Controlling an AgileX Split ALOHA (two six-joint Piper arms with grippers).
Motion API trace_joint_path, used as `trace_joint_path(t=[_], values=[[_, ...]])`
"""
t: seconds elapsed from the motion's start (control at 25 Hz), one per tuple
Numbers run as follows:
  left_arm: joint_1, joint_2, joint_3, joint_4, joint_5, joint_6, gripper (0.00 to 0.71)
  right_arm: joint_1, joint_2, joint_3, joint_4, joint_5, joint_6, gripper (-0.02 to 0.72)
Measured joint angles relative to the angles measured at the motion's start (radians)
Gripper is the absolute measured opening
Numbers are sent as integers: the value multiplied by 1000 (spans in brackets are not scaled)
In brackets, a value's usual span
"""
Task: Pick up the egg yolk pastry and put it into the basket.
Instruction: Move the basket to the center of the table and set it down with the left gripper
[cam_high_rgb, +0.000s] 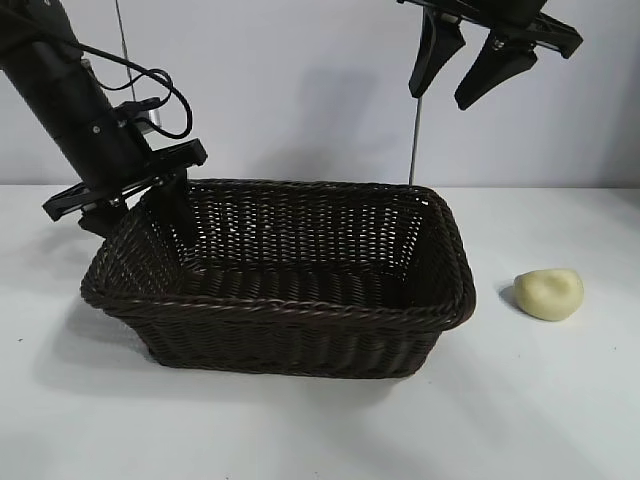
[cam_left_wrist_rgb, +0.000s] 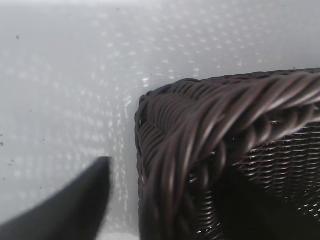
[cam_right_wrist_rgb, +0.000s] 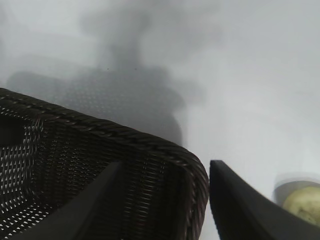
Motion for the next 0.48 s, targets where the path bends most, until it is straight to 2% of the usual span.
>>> trace_joint_path(t=[0.12, 0.48], values=[[0, -13, 0, 1, 3, 0, 549, 0, 0, 0, 0, 0, 0, 381], [0, -143, 0, 42, 58, 0, 561, 0, 0, 0, 0, 0, 0, 381]])
